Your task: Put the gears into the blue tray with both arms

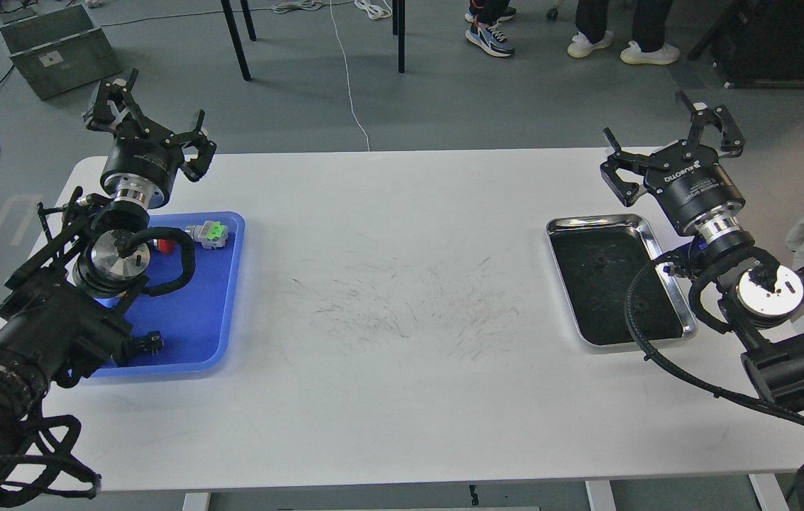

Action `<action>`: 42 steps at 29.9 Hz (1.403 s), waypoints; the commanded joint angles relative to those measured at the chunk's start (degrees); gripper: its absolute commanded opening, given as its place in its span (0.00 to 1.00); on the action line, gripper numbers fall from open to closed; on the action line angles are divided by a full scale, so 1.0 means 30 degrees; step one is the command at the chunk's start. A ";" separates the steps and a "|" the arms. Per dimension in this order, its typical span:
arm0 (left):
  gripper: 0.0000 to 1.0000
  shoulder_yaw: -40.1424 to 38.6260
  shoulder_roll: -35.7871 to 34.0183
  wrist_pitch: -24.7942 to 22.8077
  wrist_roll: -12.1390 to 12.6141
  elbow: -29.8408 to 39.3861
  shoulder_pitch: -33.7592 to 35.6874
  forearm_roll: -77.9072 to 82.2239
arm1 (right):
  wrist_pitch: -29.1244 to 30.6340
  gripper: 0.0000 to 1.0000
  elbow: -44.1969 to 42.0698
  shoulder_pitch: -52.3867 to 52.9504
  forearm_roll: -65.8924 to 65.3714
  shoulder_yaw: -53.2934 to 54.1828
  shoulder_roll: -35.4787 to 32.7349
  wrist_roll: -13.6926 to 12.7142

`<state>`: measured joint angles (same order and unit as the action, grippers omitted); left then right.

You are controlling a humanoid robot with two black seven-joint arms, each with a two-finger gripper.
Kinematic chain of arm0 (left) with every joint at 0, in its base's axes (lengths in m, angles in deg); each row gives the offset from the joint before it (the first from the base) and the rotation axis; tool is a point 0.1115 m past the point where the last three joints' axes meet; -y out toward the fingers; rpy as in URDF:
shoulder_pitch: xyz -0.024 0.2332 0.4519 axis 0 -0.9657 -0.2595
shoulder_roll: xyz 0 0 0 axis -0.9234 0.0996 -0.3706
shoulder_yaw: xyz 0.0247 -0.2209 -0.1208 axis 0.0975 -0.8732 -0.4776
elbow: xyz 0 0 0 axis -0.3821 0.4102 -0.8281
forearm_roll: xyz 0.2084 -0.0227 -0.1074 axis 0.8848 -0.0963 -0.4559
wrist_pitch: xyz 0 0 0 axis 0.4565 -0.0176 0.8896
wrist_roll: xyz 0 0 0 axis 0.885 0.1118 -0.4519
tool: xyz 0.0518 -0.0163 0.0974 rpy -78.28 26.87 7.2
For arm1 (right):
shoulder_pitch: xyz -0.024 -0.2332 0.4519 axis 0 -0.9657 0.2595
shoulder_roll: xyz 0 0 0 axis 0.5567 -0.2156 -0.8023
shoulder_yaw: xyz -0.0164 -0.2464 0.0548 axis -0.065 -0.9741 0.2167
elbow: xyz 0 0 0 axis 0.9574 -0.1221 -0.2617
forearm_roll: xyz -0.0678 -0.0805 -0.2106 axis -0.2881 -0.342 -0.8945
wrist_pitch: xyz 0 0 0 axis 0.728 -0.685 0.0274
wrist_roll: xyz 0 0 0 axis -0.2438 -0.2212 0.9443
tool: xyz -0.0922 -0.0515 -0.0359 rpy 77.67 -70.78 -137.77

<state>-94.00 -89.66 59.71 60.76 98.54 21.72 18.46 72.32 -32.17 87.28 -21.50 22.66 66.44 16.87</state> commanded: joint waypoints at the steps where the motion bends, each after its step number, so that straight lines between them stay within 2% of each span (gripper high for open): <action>1: 0.98 0.0015 -0.0011 -0.0127 0.0058 0.0002 -0.0054 0.0013 | 0.0001 0.99 -0.0103 0.0030 0.0001 0.0038 -0.0030 0.0021; 32: 0.99 0.0336 -0.0157 -0.0068 0.0292 -0.0027 -0.0083 0.1125 | 0.0001 0.99 0.0219 -0.0058 -0.0058 -0.0078 -0.0411 -0.0184; 34: 0.98 0.0891 -0.0070 -0.0126 0.0060 -0.0027 -0.0084 0.1185 | 0.0001 0.99 0.0220 0.0029 -0.0203 -0.0457 -0.0440 -0.0185; 42: 0.98 0.1128 -0.0040 -0.0156 0.0028 0.0236 -0.0230 0.1097 | 0.0001 0.99 0.0920 0.0645 -0.2108 -0.2858 -0.2371 -0.0214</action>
<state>-90.66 -89.61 59.39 60.77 99.20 21.18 21.78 72.32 -31.08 88.74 -26.54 16.95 61.45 16.17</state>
